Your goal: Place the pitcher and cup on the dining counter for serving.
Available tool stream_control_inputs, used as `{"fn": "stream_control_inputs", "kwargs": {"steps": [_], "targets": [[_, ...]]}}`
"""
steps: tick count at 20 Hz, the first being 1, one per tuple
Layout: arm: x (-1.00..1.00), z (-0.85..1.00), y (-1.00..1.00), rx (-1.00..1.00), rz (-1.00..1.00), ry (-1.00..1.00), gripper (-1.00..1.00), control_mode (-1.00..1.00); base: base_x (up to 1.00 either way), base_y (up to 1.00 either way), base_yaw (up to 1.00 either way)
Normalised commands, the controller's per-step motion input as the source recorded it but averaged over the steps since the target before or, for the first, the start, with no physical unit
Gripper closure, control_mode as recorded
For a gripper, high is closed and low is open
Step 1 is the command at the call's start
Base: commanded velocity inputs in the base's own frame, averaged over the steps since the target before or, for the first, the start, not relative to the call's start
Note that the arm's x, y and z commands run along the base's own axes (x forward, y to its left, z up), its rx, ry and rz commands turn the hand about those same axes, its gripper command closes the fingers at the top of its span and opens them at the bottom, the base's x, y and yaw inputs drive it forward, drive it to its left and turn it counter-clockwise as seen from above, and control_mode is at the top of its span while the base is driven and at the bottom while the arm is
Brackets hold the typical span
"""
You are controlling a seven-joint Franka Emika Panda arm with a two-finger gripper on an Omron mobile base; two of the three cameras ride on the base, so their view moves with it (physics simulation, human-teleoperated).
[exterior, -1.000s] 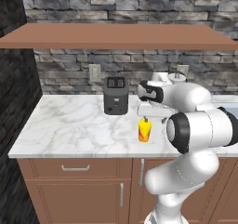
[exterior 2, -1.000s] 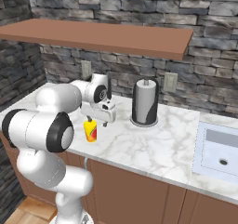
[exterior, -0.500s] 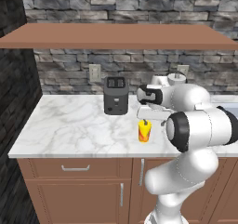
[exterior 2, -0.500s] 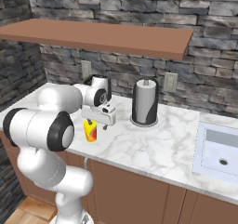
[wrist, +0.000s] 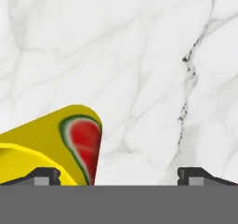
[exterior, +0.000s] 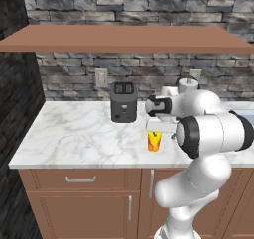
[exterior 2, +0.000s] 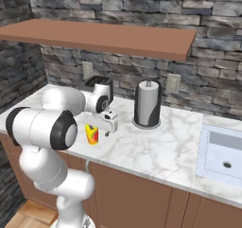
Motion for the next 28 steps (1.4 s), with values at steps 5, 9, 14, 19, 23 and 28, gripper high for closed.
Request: {"fn": "stream_control_inputs", "kwargs": {"steps": [5, 9, 14, 19, 23, 28], "targets": [[0.0, -0.21, 0.0, 0.0, 0.0, 0.01, -1.0, -1.0, 0.0, 0.0, 0.0], [0.0, -0.17, 0.0, 0.0, 0.0, 0.0, 1.0, -1.0, 0.0, 0.0, 0.0], [0.0, -0.02, 0.0, 0.0, 0.0, 0.0, 1.0, -1.0, 0.0, 0.0, 0.0], [0.0, 0.0, 0.0, 0.0, 0.0, 0.0, 1.0, -1.0, 0.0, 0.0, 0.0], [0.0, 0.0, 0.0, 0.0, 0.0, 0.0, 1.0, -1.0, 0.0, 0.0, 0.0], [-0.02, 0.07, 0.0, 0.0, 0.0, -0.01, 1.0, -1.0, 0.0, 0.0, 0.0]]}}
